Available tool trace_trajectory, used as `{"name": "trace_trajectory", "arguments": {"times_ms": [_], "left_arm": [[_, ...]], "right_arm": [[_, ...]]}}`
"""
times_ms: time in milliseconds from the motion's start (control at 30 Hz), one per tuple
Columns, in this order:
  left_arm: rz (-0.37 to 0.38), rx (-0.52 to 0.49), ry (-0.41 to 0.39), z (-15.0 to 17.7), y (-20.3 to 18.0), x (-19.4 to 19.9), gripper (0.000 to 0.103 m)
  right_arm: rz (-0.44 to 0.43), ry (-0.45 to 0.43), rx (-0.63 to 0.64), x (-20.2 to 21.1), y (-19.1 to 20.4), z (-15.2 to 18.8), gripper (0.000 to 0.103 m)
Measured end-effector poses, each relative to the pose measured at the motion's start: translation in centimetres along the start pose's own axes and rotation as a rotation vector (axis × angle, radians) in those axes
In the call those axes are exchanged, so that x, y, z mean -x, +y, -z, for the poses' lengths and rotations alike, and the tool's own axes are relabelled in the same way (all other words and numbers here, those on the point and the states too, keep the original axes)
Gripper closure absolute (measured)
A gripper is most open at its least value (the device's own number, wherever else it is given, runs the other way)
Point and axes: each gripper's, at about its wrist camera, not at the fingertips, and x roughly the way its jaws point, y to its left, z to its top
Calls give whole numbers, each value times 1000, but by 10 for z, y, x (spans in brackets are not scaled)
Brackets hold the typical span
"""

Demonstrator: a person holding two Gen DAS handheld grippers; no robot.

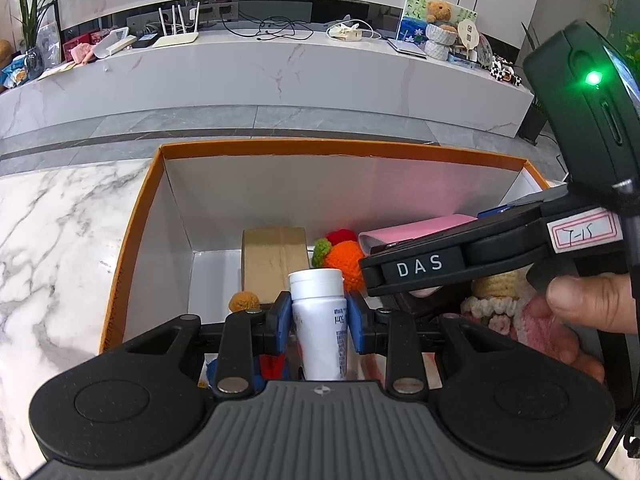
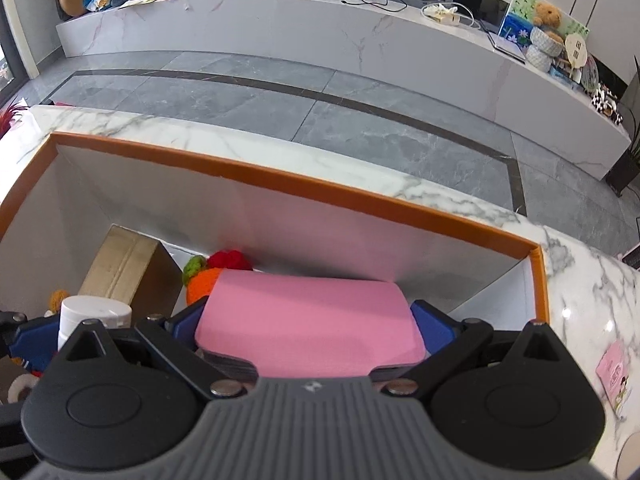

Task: Organize objects
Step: 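Lower the lotion tube and pink wallet into the orange box and open both grippers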

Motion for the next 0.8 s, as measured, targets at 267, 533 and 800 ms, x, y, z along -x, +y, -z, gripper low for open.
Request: {"name": "trace_trajectory", "arguments": {"times_ms": [267, 533, 800], "left_arm": [[0, 1, 1, 0, 1, 0, 70], [-25, -18, 4, -1, 0, 2, 68], [-28, -18, 14, -3, 3, 6, 64]], "right_arm": [[1, 15, -13, -2, 3, 4, 2], [8, 13, -4, -2, 4, 4, 1], [26, -8, 13, 4, 4, 4, 1]]}}
